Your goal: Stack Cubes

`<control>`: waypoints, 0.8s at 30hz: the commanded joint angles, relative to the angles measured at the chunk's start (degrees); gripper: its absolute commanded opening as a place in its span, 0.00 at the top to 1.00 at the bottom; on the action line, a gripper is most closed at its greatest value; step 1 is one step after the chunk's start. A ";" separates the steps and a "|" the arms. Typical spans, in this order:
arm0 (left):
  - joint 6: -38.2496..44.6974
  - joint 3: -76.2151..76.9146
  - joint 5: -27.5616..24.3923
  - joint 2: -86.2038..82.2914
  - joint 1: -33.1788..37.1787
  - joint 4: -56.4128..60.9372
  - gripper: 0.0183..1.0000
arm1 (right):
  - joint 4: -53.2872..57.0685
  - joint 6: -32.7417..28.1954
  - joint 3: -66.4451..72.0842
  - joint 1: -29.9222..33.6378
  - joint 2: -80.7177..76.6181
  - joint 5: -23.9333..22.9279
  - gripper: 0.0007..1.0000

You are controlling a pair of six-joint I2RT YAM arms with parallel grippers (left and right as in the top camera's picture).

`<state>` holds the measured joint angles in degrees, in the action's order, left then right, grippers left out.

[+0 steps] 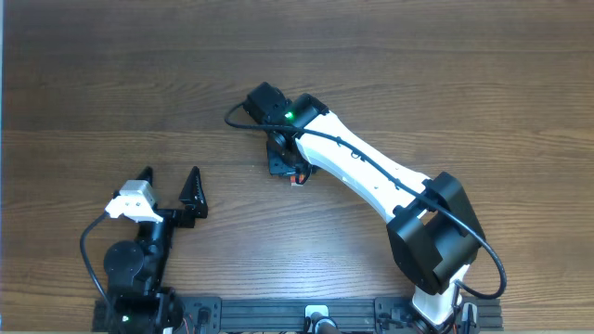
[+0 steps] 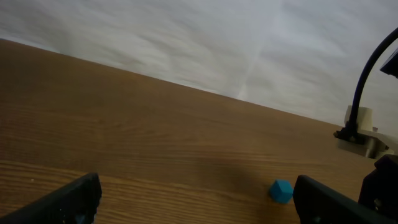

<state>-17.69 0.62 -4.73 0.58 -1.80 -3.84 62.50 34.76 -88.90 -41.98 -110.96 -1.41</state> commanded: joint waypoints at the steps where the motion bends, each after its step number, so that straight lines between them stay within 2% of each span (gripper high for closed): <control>1: 0.79 -0.31 -0.35 -0.42 -0.22 -0.20 0.00 | -0.17 1.01 0.63 0.42 -0.74 -0.57 0.75; 24: 0.79 -0.31 -0.37 -0.42 -0.22 -0.20 0.00 | -0.85 1.01 2.03 0.42 -0.74 -0.81 0.73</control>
<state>-17.69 0.60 -4.73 0.58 -1.80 -3.84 61.87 35.53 -88.27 -41.98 -110.96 -1.58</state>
